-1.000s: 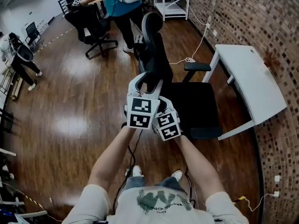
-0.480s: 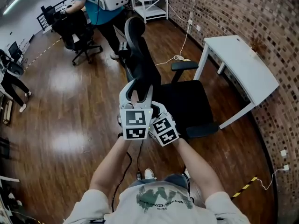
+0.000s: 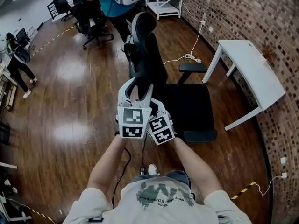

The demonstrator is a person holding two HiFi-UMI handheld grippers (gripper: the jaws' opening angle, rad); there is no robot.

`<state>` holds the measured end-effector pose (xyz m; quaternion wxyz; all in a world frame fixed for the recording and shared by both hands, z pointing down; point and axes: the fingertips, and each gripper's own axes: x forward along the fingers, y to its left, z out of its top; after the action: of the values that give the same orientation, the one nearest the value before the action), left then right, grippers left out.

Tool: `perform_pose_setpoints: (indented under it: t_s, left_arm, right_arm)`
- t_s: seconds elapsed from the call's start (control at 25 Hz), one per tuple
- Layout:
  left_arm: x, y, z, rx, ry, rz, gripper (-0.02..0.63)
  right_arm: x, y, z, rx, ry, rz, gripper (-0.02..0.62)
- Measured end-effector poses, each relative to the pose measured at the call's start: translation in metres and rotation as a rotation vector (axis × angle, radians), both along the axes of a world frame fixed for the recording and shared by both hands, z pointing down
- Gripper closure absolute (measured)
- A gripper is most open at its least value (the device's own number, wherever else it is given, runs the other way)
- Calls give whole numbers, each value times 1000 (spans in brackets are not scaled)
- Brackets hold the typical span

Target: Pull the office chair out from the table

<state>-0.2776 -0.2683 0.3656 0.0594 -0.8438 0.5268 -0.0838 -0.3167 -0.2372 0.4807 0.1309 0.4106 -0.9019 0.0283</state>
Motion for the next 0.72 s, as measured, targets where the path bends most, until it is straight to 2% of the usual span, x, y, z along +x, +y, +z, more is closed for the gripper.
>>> perform_pose_setpoints:
  t_s: [0.36,0.56,0.72]
  left_arm:
    - [-9,2,1,-8,31,-7,376]
    - [-13,5,3,-8,45,-12,374]
    - [-17,17,2,-3,66,-23,375]
  right_arm:
    - [-3,-1,-1,1,20,14,363]
    - [4,-2,0,42,65,38,325]
    - [12,7,-7,114,92,59,330]
